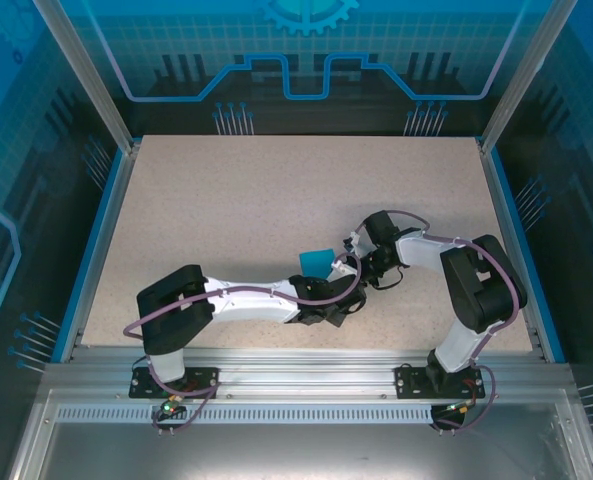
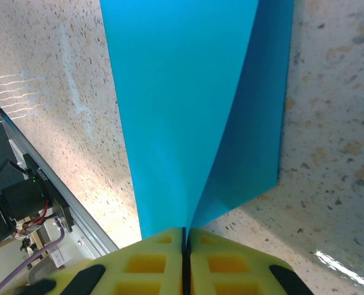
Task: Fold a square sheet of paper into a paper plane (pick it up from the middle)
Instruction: Third fold the triangle at the center of the table.
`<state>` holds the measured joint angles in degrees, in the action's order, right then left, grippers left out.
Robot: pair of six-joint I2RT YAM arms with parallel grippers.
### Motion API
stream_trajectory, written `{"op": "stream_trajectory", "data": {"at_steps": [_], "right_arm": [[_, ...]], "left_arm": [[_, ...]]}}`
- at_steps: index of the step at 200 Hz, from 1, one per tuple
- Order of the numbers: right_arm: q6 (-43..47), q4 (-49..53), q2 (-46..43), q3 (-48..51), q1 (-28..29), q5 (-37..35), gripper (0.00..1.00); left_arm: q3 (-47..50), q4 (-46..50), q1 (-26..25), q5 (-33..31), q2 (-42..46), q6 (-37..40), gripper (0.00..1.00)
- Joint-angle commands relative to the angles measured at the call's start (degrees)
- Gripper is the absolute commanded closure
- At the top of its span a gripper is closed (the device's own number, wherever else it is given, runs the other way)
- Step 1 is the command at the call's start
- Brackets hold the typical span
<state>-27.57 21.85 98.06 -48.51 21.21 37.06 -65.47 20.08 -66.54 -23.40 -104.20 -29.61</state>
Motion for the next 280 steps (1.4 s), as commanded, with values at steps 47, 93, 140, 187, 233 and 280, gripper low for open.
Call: {"op": "stream_trajectory", "data": {"at_steps": [47,93,140,187,233,280], "right_arm": [[0.2,2.0,0.7,-1.2,-0.9,-0.6,0.88],[0.4,3.2,-0.3,-1.6,-1.0,-1.6,0.81],[1.0,7.6,-3.8,-4.9,-1.3,-7.9,0.68],[-0.1,6.5,2.1,-11.5,3.4,-7.4,0.83],[1.5,8.7,10.5,-17.6,5.2,-11.7,0.87],[3.6,11.6,15.0,-19.5,6.4,-17.0,0.89]], "left_arm": [[3.2,-1.2,-0.2,-3.3,4.4,-0.7,0.91],[6.7,-3.9,0.9,-1.5,6.1,-1.6,1.0],[11.8,-10.5,3.6,6.5,9.2,-0.6,1.0],[14.1,-12.3,5.1,9.7,10.6,-0.5,1.0],[15.8,-13.6,6.3,11.6,11.8,-1.0,1.0],[17.3,-14.5,8.7,13.8,12.4,-0.8,1.0]]}}
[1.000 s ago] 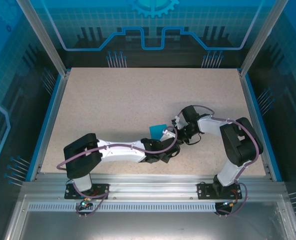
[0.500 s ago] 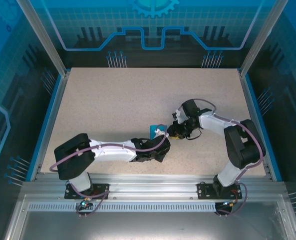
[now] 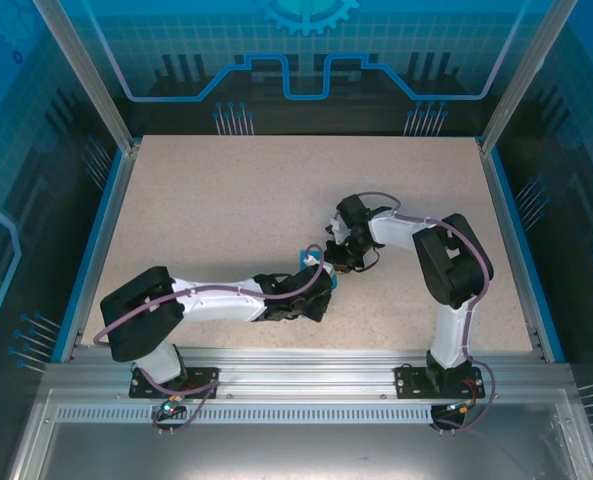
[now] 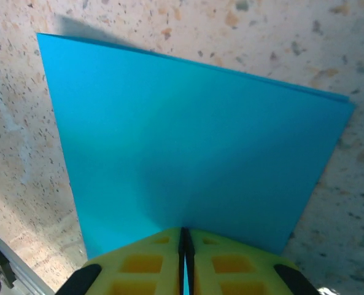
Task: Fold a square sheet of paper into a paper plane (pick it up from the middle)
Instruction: Third fold the triangle at the center of the table.
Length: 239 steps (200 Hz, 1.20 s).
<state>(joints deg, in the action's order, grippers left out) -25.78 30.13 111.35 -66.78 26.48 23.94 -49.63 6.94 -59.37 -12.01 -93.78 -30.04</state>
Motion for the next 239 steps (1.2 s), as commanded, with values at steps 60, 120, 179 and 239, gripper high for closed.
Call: {"op": "stream_trajectory", "data": {"at_steps": [60,120,179,239], "right_arm": [[2.4,3.6,2.4,-2.0,1.7,-3.7,0.88],[2.3,3.9,2.6,-2.2,1.8,-3.3,0.87],[2.1,4.2,2.4,-2.6,2.1,-3.1,0.86],[1.9,4.3,2.1,-2.5,2.1,-2.9,0.85]], "left_arm": [[2.9,-3.0,5.8,6.8,2.1,1.1,1.0],[3.9,-3.5,7.9,8.1,1.5,1.6,1.0],[4.2,-4.6,9.1,8.7,0.0,1.4,1.0],[3.8,-4.6,9.8,9.6,-1.2,1.9,0.99]]}}
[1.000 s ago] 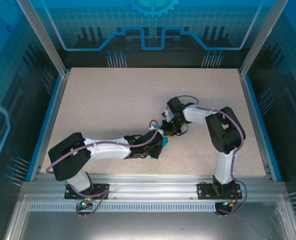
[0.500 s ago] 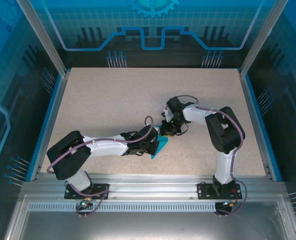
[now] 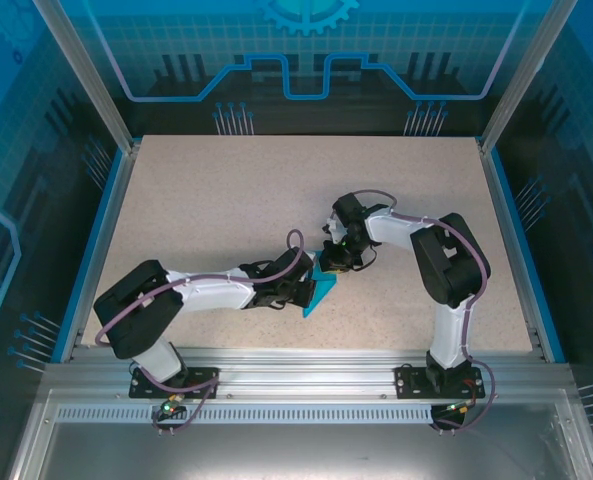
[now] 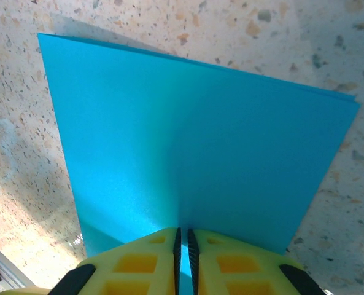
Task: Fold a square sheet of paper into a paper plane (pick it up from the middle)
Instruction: Third fold the triangle at the center of the table.
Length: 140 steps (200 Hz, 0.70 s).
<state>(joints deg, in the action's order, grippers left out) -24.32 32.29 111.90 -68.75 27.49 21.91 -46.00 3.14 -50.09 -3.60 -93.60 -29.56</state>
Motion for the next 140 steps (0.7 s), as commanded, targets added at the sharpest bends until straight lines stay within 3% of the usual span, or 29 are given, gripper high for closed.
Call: {"op": "stream_trajectory", "data": {"at_steps": [1,140], "right_arm": [[0.4,2.1,1.5,-0.5,1.1,-0.9,0.85],[-0.1,2.0,1.9,-0.3,1.1,-1.2,0.84]], "left_arm": [[0.2,-0.8,0.5,1.2,-1.4,1.4,0.99],[1.0,-1.0,0.6,-0.7,-0.9,1.4,1.0]]}}
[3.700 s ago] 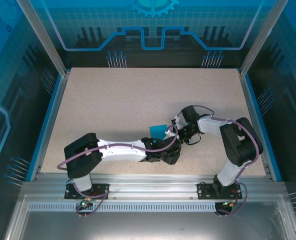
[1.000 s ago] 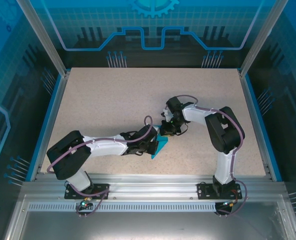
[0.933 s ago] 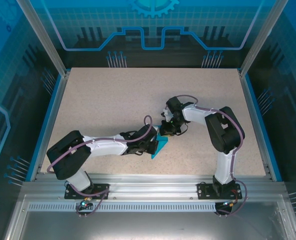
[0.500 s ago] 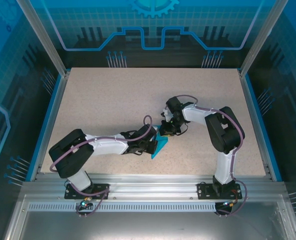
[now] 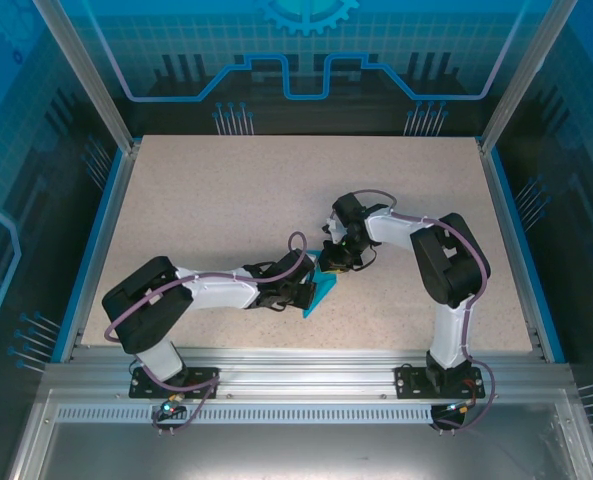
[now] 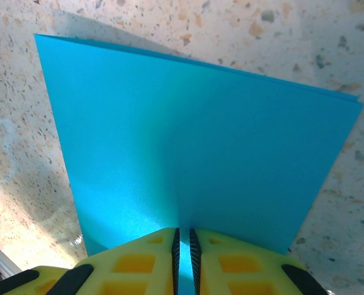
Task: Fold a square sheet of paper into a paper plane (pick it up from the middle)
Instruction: Third fold the triangle at the center of the table.
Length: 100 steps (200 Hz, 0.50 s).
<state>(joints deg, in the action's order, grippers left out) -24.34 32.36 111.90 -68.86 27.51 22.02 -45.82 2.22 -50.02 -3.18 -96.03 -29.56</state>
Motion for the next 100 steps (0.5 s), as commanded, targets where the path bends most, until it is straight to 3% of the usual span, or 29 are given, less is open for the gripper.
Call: {"op": "stream_trajectory", "data": {"at_steps": [1,100], "right_arm": [[0.0,2.0,1.9,-0.1,1.0,-1.3,0.84],[-0.2,1.9,2.3,0.0,1.1,-1.6,0.85]], "left_arm": [[0.9,0.0,0.6,-1.2,1.6,1.4,1.0],[1.1,-0.6,0.6,-1.7,0.9,1.6,0.98]]}}
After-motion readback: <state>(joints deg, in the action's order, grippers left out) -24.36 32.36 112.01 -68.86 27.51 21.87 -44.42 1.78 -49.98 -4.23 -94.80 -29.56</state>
